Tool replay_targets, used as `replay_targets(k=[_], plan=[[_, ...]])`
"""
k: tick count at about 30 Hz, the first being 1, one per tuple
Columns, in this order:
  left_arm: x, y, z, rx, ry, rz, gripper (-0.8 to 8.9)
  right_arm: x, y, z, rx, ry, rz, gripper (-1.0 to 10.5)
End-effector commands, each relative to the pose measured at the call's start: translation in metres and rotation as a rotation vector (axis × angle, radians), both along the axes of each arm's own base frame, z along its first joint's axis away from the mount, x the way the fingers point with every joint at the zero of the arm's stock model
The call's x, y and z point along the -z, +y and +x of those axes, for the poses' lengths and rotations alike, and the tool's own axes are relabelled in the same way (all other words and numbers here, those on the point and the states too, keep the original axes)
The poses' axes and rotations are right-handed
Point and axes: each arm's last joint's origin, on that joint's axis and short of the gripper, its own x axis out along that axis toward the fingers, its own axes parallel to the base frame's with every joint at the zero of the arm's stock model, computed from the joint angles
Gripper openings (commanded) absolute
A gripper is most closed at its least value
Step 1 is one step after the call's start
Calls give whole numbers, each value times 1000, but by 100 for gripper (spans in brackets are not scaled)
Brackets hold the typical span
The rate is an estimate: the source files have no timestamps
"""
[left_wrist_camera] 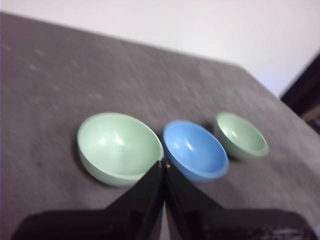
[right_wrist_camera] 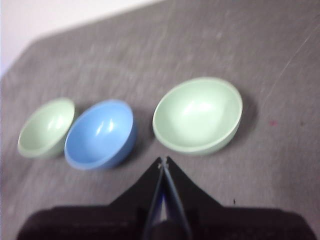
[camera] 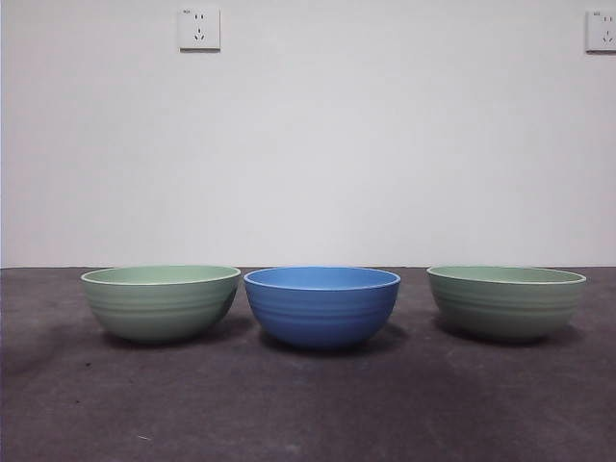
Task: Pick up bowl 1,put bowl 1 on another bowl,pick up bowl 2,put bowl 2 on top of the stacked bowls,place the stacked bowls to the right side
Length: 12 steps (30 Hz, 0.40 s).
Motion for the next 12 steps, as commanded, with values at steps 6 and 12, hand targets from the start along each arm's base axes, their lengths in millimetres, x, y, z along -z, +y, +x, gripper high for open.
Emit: replay_targets(k=[6, 12], plan=[[-27, -2, 13, 176, 133, 127, -6, -36, 4, 10, -172, 156, -153, -11], [-41, -2, 17, 230, 236, 191, -6, -47, 6, 14, -239, 255, -193, -11]])
